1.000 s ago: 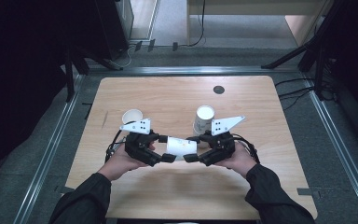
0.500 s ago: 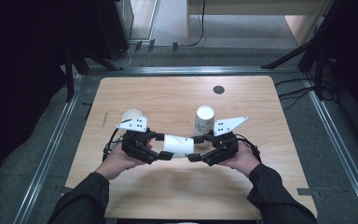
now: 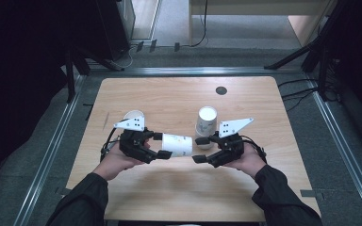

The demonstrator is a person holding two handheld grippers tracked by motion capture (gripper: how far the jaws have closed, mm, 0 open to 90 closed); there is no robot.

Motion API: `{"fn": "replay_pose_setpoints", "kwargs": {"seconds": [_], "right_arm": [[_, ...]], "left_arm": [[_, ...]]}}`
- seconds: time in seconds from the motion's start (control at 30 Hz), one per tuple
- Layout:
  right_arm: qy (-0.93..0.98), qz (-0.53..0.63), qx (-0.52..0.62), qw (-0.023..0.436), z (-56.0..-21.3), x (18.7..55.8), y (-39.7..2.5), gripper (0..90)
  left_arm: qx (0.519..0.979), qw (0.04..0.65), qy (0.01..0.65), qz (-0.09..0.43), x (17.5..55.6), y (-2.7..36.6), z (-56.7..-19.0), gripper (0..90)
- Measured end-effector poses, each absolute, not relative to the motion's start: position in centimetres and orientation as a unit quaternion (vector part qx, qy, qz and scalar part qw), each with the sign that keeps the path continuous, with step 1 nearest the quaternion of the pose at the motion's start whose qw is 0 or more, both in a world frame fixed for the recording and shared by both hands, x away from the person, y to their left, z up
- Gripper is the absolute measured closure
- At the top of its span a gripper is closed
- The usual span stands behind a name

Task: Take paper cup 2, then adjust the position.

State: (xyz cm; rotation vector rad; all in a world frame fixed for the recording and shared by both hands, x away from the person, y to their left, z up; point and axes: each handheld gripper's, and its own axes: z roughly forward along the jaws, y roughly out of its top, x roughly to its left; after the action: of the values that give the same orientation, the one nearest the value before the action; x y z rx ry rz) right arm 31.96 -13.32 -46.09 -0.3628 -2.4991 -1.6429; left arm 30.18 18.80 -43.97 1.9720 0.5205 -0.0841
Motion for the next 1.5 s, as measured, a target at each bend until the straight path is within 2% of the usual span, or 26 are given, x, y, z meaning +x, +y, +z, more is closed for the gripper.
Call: {"fn": "replay_pose_setpoints", "kwargs": {"seconds": [0.7, 1.17, 1.5], "right_arm": [[-0.842, -0.516, -0.159, 0.009, -46.6, 32.2, -15.3, 32.9], [-0.85, -0.502, -0.162, -0.002, -46.9, 32.1, -15.2, 32.9], [-0.853, -0.495, -0.164, -0.005, -47.1, 32.0, -15.2, 32.9]], "left_arm": [[0.861, 0.436, 0.262, 0.005, 31.2, 20.8, -41.9, 23.9], [0.883, 0.368, 0.291, 0.01, 32.1, 22.0, -41.0, 23.9], [0.909, 0.296, 0.291, 0.016, 32.5, 22.0, -40.4, 23.9]]}}
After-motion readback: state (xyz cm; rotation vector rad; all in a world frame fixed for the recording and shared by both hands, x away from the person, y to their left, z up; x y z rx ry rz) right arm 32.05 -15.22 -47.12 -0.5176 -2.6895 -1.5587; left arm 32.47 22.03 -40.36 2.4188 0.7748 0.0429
